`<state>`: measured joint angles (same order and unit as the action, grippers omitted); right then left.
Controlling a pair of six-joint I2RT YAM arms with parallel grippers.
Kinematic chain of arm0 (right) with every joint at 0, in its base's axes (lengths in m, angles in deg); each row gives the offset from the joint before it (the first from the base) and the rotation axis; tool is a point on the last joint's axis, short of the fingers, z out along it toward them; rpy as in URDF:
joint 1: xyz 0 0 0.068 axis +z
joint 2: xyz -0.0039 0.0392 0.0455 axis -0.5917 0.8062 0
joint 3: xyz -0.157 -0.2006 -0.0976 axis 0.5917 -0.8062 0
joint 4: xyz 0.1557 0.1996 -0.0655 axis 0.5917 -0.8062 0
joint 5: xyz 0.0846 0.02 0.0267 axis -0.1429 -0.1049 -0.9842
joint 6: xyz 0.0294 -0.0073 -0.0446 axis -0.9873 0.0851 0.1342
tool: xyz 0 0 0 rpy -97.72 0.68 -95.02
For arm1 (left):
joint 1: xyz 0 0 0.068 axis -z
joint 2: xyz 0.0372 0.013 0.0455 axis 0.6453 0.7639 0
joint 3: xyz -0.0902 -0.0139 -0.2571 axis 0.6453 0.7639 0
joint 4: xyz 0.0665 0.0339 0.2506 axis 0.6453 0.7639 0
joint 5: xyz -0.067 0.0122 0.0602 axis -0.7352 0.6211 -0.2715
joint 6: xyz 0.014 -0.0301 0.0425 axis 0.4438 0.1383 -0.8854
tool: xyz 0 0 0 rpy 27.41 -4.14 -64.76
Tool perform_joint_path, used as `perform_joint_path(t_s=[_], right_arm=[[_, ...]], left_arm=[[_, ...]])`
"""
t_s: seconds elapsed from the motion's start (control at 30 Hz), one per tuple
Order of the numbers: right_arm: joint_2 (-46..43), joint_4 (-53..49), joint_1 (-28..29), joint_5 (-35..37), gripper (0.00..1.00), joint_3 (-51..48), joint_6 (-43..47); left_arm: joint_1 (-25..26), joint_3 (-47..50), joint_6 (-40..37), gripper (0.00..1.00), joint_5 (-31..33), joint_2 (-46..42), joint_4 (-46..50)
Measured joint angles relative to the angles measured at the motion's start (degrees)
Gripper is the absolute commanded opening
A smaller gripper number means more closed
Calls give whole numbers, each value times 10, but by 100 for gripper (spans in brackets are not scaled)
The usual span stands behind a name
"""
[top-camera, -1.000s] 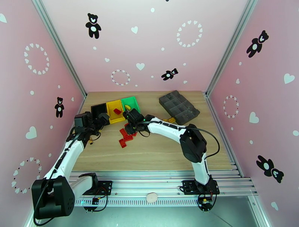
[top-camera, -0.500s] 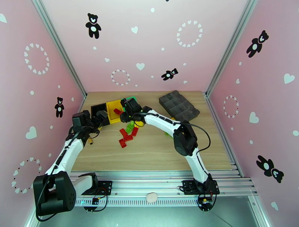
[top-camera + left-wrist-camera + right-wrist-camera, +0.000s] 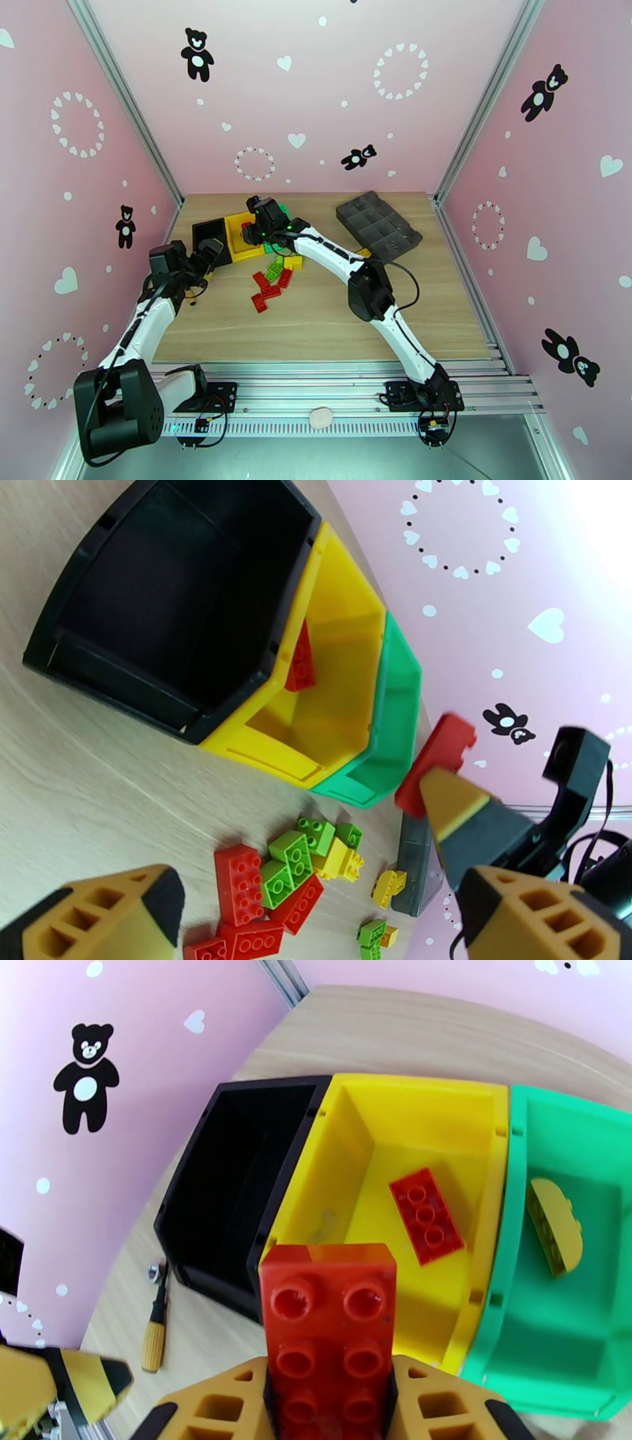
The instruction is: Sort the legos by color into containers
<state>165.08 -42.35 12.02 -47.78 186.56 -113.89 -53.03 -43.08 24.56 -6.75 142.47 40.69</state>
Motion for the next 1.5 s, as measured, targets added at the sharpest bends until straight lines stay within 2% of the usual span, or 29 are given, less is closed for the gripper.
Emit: perform_joint_path(t_s=[0.2, 0.23, 0.3, 0.4, 0.5, 0.83, 1.03, 1.27, 1.5], right_arm=[[40, 3, 0, 5, 34, 58, 0], [45, 3, 0, 5, 38, 67, 0], [55, 5, 0, 6, 53, 83, -2], [59, 12, 0, 9, 68, 91, -1], [59, 16, 0, 12, 73, 93, -2], [59, 2, 0, 14, 68, 93, 12], [50, -42, 0, 21, 60, 83, 36], [-82, -43, -3, 49, 50, -102, 64], [-235, -5, -35, 73, 53, -307, 69]], left_arm=[[0, 16, 4, 98, -1, -17, -2], [0, 17, 4, 98, -2, -20, -2], [0, 20, 4, 98, -4, -26, -3], [0, 23, 4, 98, -6, -32, -2], [0, 24, 3, 98, -9, -36, -1], [4, 29, -8, 98, -7, -46, 15], [62, 29, -31, 98, 31, -60, 46], [143, 27, -45, 96, 88, -62, 68], [245, 10, -53, 94, 154, -40, 80]])
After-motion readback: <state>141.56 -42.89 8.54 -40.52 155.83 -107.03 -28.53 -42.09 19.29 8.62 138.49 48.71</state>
